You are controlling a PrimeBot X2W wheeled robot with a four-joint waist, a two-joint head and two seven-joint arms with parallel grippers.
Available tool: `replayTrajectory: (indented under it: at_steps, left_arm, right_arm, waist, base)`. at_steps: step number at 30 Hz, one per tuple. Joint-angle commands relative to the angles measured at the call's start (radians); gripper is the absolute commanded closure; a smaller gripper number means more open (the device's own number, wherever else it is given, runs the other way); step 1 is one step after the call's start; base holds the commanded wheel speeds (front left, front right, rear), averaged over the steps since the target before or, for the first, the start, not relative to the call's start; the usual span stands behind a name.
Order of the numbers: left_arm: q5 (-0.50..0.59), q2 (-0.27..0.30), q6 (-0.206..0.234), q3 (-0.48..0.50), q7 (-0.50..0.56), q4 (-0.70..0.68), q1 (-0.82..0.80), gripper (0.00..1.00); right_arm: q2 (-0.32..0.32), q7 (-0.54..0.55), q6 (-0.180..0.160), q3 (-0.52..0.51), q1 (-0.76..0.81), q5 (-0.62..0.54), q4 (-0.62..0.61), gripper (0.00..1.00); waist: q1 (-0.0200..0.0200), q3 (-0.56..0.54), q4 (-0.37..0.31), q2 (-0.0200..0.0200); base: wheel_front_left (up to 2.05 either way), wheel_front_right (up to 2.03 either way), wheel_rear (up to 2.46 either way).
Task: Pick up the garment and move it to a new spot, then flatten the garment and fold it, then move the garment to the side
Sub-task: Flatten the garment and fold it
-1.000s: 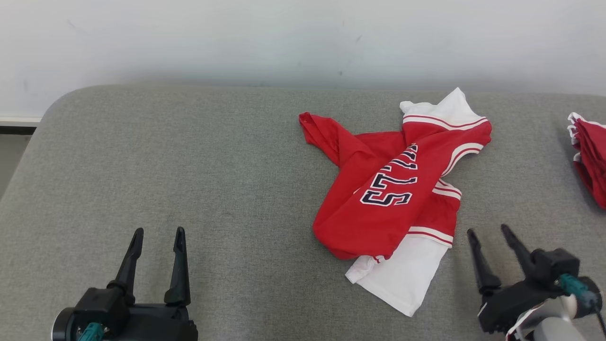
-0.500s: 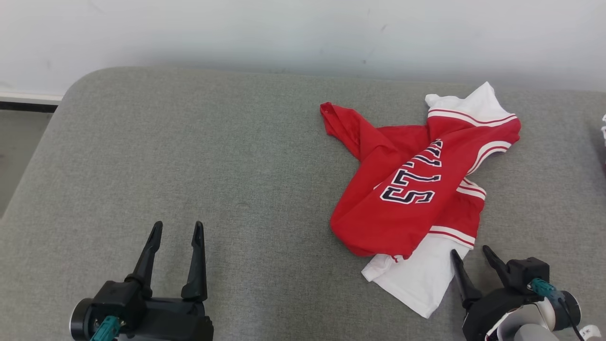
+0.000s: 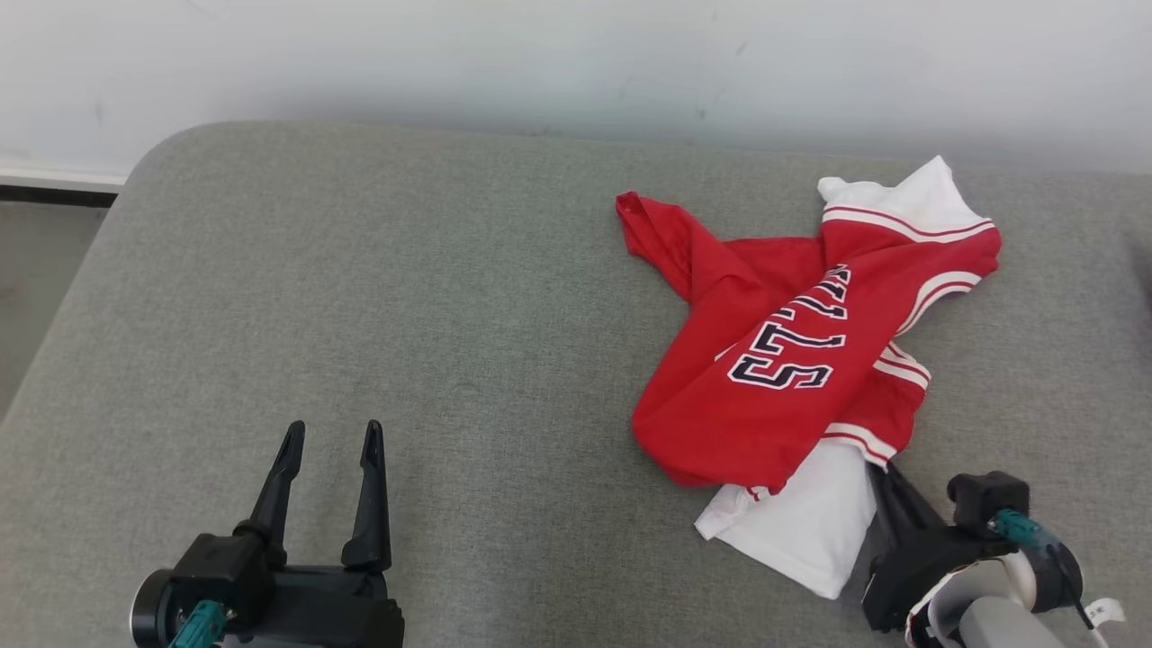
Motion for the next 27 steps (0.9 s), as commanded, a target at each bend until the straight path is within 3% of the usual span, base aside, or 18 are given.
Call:
replayTrajectory:
  at_steps: [1,8,20,25,26,27]
  left_arm:
    - [-0.004,0.000,0.005,0.002,0.000,-0.004,0.009,0.00]
    - [-0.003,0.000,-0.002,0.017,0.000,0.002,0.034,0.00]
    - [0.002,0.000,-0.010,0.026,0.000,0.001,0.054,0.00]
    - [0.007,0.001,-0.015,0.029,0.000,0.002,0.060,0.00]
    - [0.008,0.000,-0.016,0.031,0.000,0.003,0.062,0.00]
    - [0.009,0.000,-0.017,0.034,0.000,0.003,0.063,0.00]
  right_arm:
    - [-0.015,0.001,-0.003,-0.013,0.004,0.007,-0.021,1.00]
    - [-0.086,0.001,-0.003,-0.091,0.122,0.007,-0.185,1.00]
    - [-0.194,0.017,-0.003,-0.226,0.309,-0.011,-0.332,1.00]
    - [-0.195,0.047,-0.003,-0.269,0.347,-0.017,-0.365,1.00]
    - [-0.193,0.050,-0.003,-0.275,0.352,-0.021,-0.371,0.68]
    - [-0.185,0.046,-0.003,-0.277,0.353,-0.024,-0.379,0.00]
  waist:
    - [0.0000,-0.008,-0.014,0.0000]
    - [0.0000,-0.042,-0.069,0.0000]
    - [0.0000,-0.060,-0.119,0.0000]
    - [0.0000,-0.068,-0.124,0.0000]
    - [0.0000,-0.071,-0.125,0.0000]
    - [0.0000,-0.074,-0.127,0.0000]
  base:
    - [0.00,0.00,0.00]
    - [0.00,0.00,0.00]
    - [0.00,0.00,0.00]
    - [0.00,0.00,0.00]
    - [0.00,0.00,0.00]
    - [0.00,0.00,0.00]
